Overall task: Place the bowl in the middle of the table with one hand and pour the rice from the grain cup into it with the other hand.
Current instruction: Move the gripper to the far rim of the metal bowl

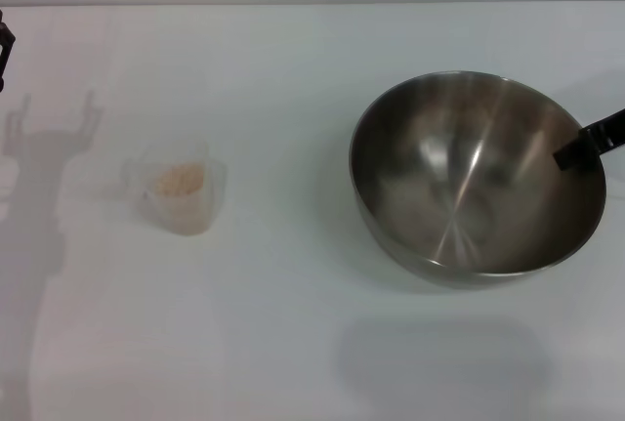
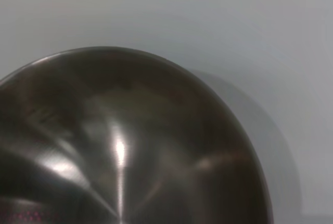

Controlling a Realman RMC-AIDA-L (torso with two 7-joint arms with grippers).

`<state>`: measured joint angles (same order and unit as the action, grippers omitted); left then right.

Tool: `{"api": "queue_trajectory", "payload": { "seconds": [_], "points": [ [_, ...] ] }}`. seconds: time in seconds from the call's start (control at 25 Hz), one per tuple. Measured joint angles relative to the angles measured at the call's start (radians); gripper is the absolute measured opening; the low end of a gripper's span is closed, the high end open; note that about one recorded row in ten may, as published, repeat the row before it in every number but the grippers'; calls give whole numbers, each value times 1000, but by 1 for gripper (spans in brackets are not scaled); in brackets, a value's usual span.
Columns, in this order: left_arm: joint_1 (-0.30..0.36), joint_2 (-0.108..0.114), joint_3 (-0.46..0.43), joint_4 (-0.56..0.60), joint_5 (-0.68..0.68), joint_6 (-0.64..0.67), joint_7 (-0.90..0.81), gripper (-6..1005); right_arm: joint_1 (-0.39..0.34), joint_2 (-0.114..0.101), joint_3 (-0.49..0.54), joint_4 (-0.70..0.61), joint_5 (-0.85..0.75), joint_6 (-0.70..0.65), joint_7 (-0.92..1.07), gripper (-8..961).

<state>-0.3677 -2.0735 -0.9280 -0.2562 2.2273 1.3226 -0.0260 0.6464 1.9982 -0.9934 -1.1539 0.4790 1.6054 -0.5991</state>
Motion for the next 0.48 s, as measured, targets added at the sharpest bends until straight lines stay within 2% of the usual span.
{"api": "queue_trajectory", "payload": {
  "seconds": [0.2,0.28,0.48],
  "points": [
    [4,0,0,-1,0,9,-1,832,0,1,-5,0,0,-2,-4,236],
    [5,0,0,-1,0,11,-2,832,-2,2,-5,0,0,-7,-12,38],
    [8,0,0,-2,0,16,-4,831,-6,2,5,-9,7,-17,-14,37]
  ]
}}
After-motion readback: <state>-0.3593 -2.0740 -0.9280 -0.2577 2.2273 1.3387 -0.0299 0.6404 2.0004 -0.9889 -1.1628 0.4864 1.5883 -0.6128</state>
